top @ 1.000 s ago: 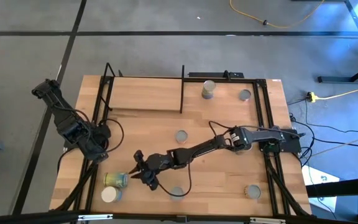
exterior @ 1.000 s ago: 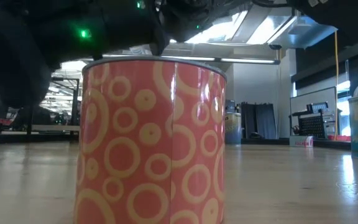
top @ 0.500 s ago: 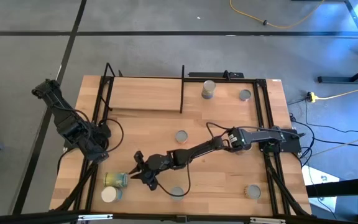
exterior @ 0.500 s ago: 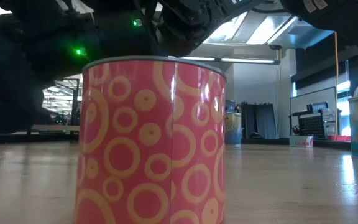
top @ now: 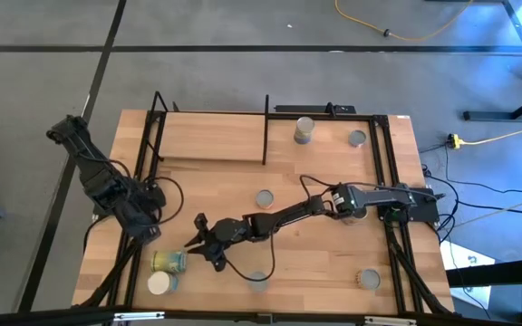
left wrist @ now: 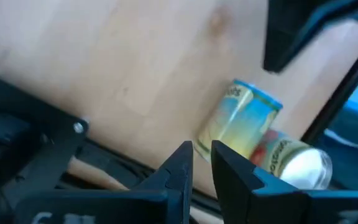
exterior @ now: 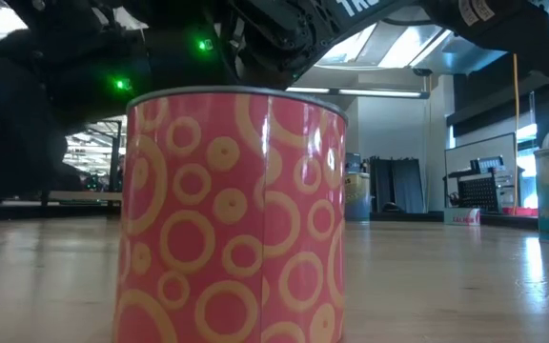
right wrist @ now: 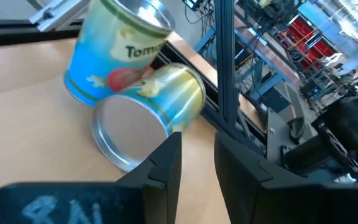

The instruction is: Pick and place cans onto a shelf

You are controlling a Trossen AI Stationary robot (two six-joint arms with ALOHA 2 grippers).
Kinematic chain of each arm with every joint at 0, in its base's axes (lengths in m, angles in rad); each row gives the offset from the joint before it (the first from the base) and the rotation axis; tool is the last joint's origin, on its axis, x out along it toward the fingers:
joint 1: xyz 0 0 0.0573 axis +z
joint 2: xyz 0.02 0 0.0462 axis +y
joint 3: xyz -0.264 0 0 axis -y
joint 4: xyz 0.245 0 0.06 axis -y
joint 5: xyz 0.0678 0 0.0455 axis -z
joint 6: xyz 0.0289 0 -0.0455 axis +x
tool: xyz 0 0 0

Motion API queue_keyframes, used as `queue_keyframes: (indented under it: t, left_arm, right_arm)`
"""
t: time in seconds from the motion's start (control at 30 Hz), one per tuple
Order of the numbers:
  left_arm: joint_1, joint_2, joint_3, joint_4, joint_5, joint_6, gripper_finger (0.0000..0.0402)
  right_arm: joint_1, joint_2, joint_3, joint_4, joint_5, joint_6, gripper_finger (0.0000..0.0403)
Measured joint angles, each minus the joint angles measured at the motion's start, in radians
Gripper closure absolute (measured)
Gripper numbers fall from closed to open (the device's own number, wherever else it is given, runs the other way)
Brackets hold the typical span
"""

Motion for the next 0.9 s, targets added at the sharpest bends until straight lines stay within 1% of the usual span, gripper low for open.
queue_keyframes:
  t: [0.1,0.3,0.57,0.73,0.83,0.9]
  left_arm:
    - [-0.026,0.035,0.000,0.014,0.075,-0.016,0.0350]
    - [-0.119,0.129,0.000,0.068,0.192,-0.077,0.0350]
    - [-0.230,0.259,0.000,0.183,0.178,-0.131,0.0350]
    - [-0.281,0.358,0.000,0.197,0.175,-0.131,0.0350]
    - [-0.307,0.402,0.000,0.196,0.147,-0.131,0.0350]
    - [-0.323,0.421,0.000,0.196,0.116,-0.131,0.0350]
  right_arm:
    - [0.000,0.000,0.000,-0.006,0.030,0.000,0.0305]
    - [0.000,0.000,0.000,-0.006,0.033,0.001,0.0305]
    - [0.000,0.000,0.000,-0.006,0.020,0.002,0.0305]
    - [0.000,0.000,0.000,-0.007,0.014,0.002,0.0305]
    - [0.000,0.000,0.000,-0.009,0.012,0.002,0.0305]
    - [0.000,-0.001,0.000,-0.024,-0.015,0.002,0.0305]
